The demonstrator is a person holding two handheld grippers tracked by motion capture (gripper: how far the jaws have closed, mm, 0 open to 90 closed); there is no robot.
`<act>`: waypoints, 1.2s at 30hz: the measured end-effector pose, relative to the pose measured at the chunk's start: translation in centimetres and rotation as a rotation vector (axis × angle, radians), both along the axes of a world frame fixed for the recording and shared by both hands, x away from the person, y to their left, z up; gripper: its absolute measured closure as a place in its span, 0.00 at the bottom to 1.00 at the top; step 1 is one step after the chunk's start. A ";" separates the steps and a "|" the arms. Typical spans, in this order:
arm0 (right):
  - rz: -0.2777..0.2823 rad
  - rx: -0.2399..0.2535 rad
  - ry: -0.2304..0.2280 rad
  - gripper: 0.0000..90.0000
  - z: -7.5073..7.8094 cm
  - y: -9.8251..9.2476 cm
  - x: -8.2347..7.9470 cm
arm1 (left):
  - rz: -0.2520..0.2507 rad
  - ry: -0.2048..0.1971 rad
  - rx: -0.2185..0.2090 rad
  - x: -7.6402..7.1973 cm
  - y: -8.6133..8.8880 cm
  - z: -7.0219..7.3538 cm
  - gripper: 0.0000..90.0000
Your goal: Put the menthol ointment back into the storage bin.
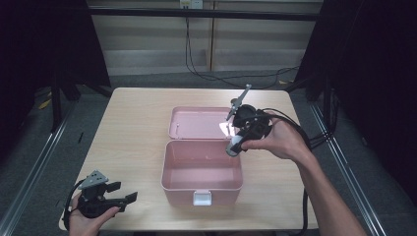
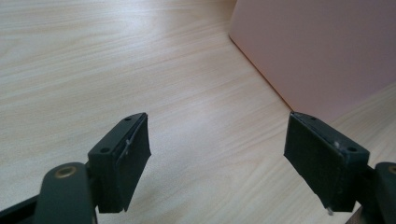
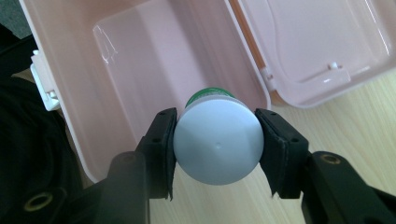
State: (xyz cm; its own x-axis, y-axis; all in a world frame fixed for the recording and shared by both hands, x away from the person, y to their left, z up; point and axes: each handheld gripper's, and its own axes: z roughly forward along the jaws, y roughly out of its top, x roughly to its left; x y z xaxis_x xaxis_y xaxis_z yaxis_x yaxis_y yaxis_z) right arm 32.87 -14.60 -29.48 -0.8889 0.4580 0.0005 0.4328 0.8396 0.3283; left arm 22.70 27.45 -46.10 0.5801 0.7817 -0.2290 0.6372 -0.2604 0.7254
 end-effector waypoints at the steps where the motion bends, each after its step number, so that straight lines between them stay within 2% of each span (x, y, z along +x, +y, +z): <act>1: 0.009 -0.001 0.000 0.58 0.0 0.3 0.0 | 0.000 0.000 0.000 0.0 0.0 0.0 0.25; 15: 0.075 -0.005 0.013 0.58 -0.8 3.4 0.4 | -0.013 -0.003 0.000 0.0 -0.1 0.1 0.25; 20: 0.111 0.002 0.021 0.58 -1.3 4.3 0.5 | -0.004 -0.003 -0.005 0.0 -0.1 0.1 0.25; 28: 0.141 0.002 0.012 0.58 -1.5 5.6 0.8 | -0.004 -0.003 -0.005 0.0 0.0 0.1 0.25; 36: 0.190 -0.033 0.029 0.58 -2.4 7.4 1.1 | -0.004 -0.002 -0.006 -0.1 0.0 0.1 0.25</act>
